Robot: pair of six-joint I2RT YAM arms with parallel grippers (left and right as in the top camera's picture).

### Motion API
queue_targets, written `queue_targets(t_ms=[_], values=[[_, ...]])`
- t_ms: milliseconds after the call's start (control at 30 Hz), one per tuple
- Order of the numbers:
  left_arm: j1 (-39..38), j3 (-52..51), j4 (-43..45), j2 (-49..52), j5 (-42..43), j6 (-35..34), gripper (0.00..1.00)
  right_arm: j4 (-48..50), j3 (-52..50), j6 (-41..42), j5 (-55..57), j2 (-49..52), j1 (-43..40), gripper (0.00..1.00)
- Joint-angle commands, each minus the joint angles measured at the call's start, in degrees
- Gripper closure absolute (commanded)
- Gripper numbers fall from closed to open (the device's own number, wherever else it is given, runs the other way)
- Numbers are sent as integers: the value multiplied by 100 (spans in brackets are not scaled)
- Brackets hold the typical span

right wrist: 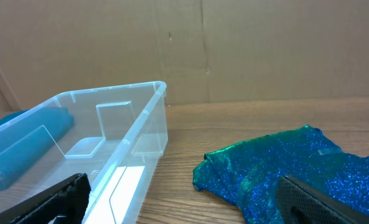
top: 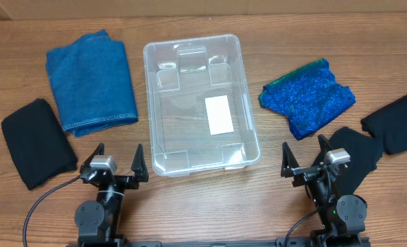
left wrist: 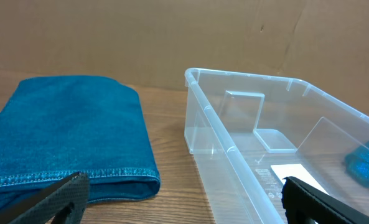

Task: Pack container
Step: 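Reach the right gripper to the sparkly blue-green cloth and grasp it, then carry the sparkly cloth with the right gripper into the clear bin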

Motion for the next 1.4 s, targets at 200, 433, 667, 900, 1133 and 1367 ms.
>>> queue_targets(t_ms=[200,433,667,900,1133,1367], values=[[31,-28,4,4,35,66,0,15,-55,22,44,-44,4,0],[31,173,-2,4,208,-109,0,-223,190,350,750,264,4,0],[31,1143,-431,334,208,-103,0,-245,1329,345,1261,1513,4,0],[31,3329,-1683,2669,170,9,0,-1967,4068,350,1250,4227,-177,0],[31,6352,-4695,5383,168,275,0,-4319,6846,431,-518,7211,-1637,0],[31,6937,-5412,6301,168,369,0,-4538,7044,452,-1665,9287,-2680,0]])
